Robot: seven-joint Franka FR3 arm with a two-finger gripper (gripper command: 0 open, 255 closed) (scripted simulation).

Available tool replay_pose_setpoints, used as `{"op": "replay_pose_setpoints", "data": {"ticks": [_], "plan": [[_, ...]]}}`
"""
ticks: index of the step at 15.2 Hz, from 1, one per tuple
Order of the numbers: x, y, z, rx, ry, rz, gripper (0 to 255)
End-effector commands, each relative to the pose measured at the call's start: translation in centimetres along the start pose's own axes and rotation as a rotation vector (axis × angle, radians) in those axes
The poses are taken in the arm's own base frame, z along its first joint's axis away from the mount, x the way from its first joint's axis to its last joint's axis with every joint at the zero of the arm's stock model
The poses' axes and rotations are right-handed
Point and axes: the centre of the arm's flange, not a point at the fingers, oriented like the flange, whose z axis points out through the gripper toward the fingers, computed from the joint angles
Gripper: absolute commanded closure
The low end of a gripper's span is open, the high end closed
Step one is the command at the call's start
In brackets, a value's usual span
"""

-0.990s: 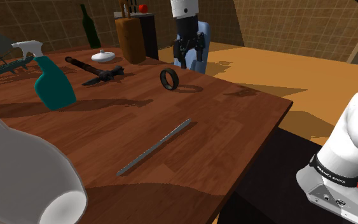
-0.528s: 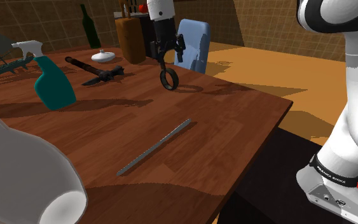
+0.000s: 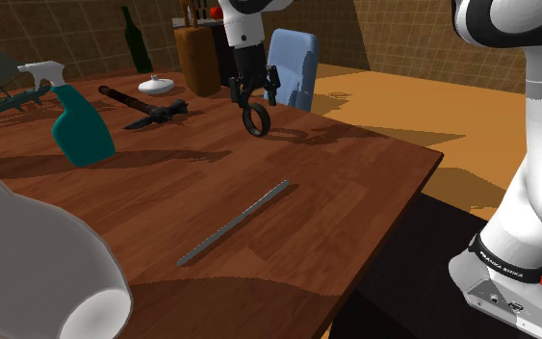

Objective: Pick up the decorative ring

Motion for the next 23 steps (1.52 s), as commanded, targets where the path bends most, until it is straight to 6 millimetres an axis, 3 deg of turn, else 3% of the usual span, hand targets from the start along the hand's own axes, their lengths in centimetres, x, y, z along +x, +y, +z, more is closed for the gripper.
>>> {"op": "replay_pose_setpoints", "data": {"ticks": [1,10,23], "plan": [[0.0,0.0,0.1,0.000,0.000,0.000,255],[0.0,0.0,0.1,0.000,0.000,0.000,255],[-1.2,0.2,-6.7,0.000,0.000,0.000,255]]}}
